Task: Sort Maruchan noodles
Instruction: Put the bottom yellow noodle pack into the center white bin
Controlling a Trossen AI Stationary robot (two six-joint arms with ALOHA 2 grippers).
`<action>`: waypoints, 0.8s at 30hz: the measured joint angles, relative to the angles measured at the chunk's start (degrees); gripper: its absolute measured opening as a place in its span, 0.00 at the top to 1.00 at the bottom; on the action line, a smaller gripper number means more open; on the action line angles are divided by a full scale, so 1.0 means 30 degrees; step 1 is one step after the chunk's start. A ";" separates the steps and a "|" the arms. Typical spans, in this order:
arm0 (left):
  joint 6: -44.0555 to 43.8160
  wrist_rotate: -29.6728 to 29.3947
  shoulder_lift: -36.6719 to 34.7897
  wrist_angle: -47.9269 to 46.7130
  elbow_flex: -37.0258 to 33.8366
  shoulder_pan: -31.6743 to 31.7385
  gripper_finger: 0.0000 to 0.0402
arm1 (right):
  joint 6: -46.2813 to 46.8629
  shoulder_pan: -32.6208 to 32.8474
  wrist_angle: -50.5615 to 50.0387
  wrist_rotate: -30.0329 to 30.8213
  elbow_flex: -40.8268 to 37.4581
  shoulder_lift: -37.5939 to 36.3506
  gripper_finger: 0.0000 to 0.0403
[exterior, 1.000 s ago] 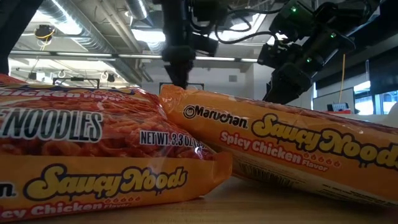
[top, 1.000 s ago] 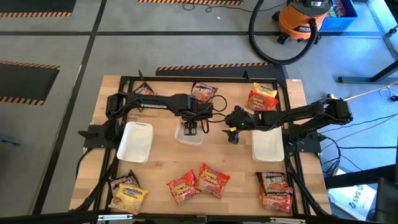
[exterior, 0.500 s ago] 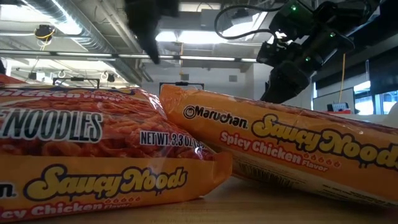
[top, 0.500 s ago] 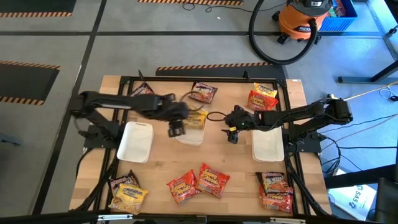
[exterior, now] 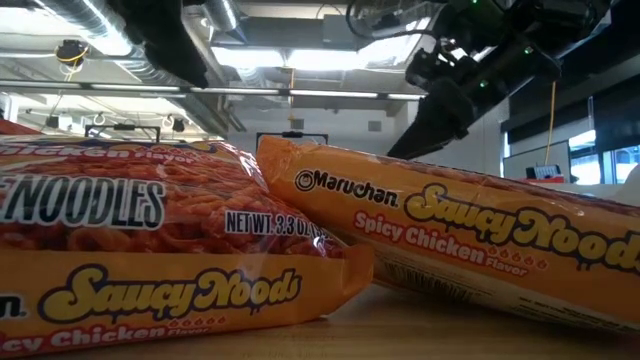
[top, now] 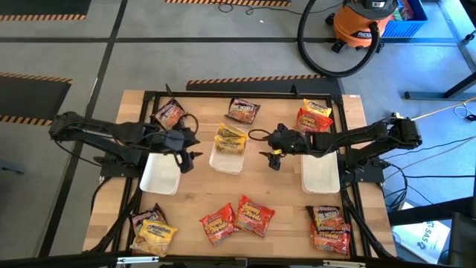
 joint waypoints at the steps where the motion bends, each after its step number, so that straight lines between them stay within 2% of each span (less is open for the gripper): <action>1: -0.0002 0.0232 -0.0082 0.0400 -0.0236 -0.0058 0.47 | 0.0007 0.0000 0.0143 -0.0007 0.0000 0.0000 0.30; 7: 0.0056 0.2486 0.0487 0.2769 -0.0894 -0.0065 0.47 | 0.0498 0.0000 0.0712 -0.0696 0.0000 0.0004 0.30; 11: -0.0687 0.6537 0.1567 0.2936 -0.0748 0.0002 0.47 | 0.0495 0.0007 0.0848 -0.1482 0.0000 0.0002 0.30; 19: -0.6074 1.5446 0.3986 0.2200 -0.0342 -0.0090 0.47 | -0.0077 0.0004 0.0813 -0.1515 0.0000 0.0000 0.30; 24: -1.1640 1.8683 0.4526 -0.0300 -0.0349 -0.1564 0.47 | -0.0669 0.0007 0.0564 -0.1515 -0.0007 0.0001 0.30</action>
